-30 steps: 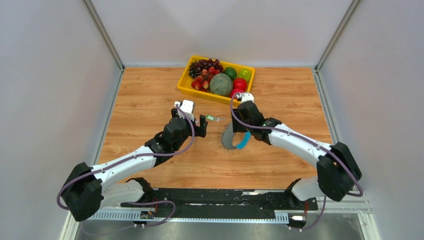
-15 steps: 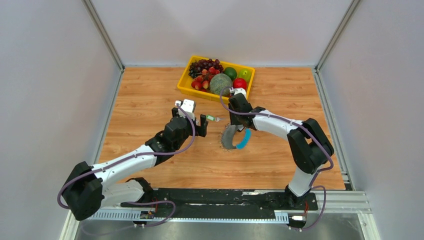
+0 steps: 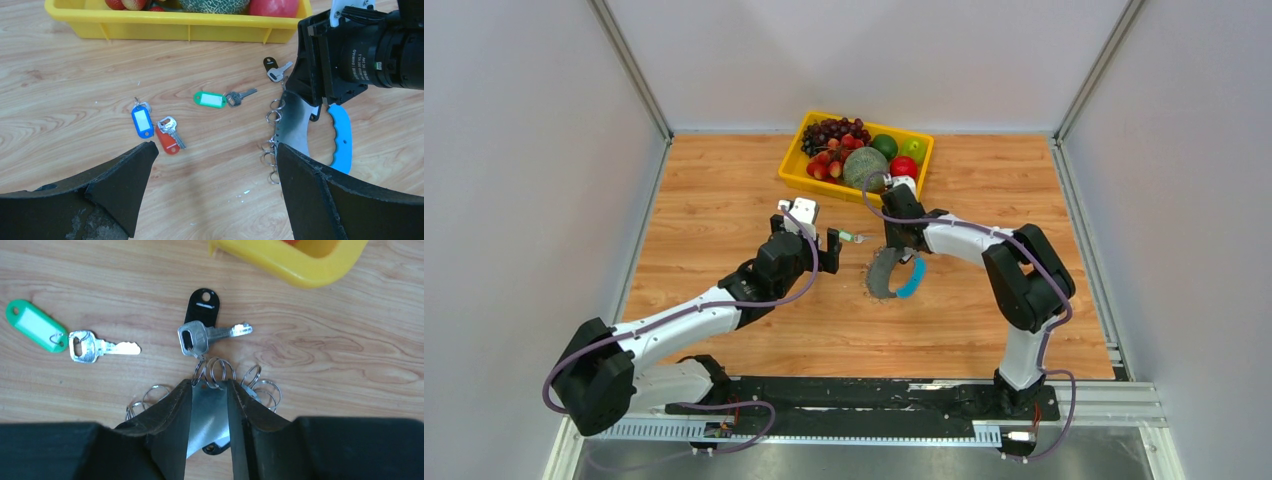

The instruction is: Remove the keys from the keyring

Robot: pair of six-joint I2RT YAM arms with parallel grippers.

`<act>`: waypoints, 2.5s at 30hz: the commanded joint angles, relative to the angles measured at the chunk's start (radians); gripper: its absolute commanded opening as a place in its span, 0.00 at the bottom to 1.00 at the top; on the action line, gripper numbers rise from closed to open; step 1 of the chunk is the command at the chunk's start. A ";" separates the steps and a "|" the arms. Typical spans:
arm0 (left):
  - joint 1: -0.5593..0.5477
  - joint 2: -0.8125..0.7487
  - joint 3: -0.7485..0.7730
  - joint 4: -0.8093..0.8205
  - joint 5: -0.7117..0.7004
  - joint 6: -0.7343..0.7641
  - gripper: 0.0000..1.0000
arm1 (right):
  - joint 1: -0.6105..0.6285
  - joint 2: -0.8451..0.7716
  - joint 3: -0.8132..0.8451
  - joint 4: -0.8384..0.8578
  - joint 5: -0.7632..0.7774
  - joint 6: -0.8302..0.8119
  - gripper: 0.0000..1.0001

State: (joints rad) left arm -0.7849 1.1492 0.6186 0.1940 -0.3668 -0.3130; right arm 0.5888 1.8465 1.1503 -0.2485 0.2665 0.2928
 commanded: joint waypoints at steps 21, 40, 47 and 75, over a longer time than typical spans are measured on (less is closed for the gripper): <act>0.000 0.036 0.058 0.015 0.060 -0.014 1.00 | 0.016 -0.340 -0.124 0.102 -0.164 -0.059 0.00; 0.007 0.012 -0.021 0.217 0.466 0.053 1.00 | 0.037 -0.818 -0.242 0.068 -0.499 -0.001 0.00; 0.007 -0.082 -0.117 0.375 0.652 0.088 1.00 | 0.047 -0.860 -0.245 0.034 -0.537 0.030 0.00; 0.007 0.039 -0.019 0.294 0.709 0.046 0.00 | 0.057 -0.955 -0.289 -0.014 -0.454 0.004 0.82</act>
State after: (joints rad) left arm -0.7788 1.1927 0.5495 0.4633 0.3782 -0.2428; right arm 0.6411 0.9813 0.8921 -0.2790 -0.2283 0.3077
